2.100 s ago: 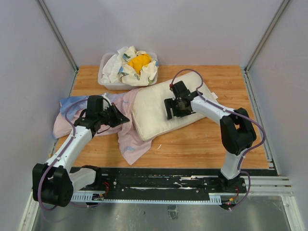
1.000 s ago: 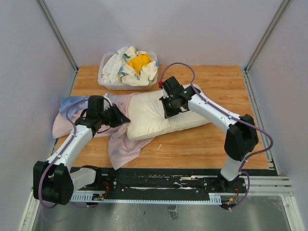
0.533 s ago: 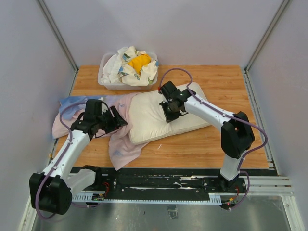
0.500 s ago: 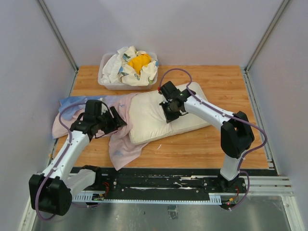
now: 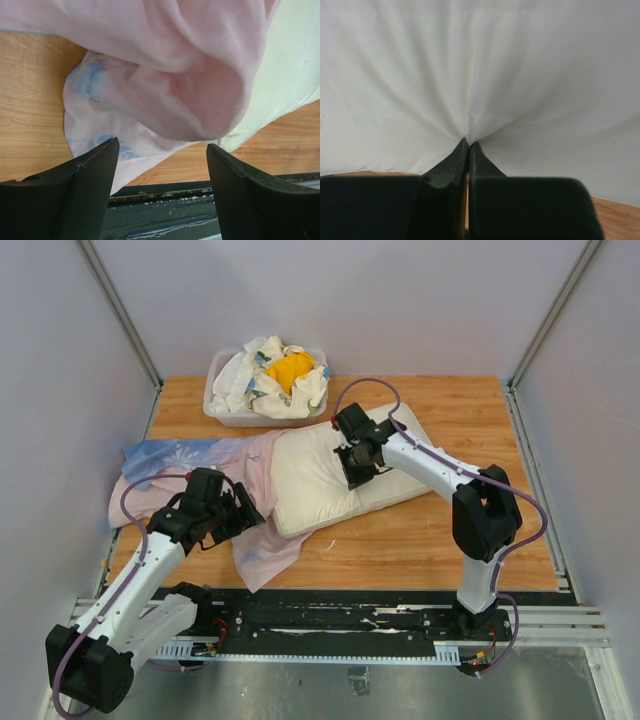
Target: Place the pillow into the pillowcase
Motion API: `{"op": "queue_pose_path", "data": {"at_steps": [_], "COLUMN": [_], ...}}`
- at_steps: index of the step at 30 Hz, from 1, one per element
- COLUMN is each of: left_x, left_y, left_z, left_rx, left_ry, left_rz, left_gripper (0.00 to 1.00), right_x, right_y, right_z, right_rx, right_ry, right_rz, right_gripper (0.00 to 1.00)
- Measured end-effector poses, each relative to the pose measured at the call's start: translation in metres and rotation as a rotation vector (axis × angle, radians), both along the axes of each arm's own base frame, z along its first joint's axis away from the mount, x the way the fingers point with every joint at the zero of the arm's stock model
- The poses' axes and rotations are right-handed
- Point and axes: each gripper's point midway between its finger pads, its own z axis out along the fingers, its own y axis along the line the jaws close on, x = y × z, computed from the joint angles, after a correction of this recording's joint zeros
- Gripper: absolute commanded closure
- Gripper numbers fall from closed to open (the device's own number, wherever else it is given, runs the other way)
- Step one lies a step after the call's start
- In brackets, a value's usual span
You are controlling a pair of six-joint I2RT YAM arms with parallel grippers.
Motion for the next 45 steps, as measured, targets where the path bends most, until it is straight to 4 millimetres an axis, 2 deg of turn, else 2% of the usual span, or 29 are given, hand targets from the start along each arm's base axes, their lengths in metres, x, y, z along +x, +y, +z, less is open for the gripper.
{"op": "queue_pose_path", "data": {"at_steps": [7,15,23,29,35,38,42,45], "left_x": [-0.013,-0.036,-0.041,-0.048,-0.045,-0.043,-0.043,-0.041], "left_y": [-0.011,-0.041,-0.054,-0.072,-0.084,-0.088,-0.095,-0.099], "left_z": [-0.019,-0.04,-0.049,-0.073,-0.082,-0.088,-0.093,-0.094], "left_rx": [0.075,0.155,0.186,0.256,0.266,0.27,0.269,0.261], "left_ry": [0.076,0.14,0.121,0.147,0.135,0.135,0.132,0.124], "left_rz": [-0.008,-0.117,-0.173,-0.262,-0.288,-0.295,-0.305,-0.308], "left_gripper": [0.27,0.27,0.26,0.28,0.39,0.47,0.67,0.9], "right_x": [0.006,0.011,0.023,0.023,0.022,0.021,0.021,0.02], "right_y": [-0.003,-0.006,-0.015,-0.015,-0.015,-0.016,-0.016,-0.016], "right_z": [0.002,0.003,0.004,0.003,0.001,0.004,0.005,0.005], "right_rx": [0.011,0.021,0.048,0.057,0.062,0.067,0.071,0.073], "right_ry": [-0.004,-0.006,-0.009,-0.004,-0.002,-0.009,-0.014,-0.017], "right_rz": [-0.013,-0.028,-0.066,-0.07,-0.07,-0.07,-0.071,-0.07], "right_gripper": [0.99,0.99,0.99,0.99,0.99,0.99,0.99,0.99]}}
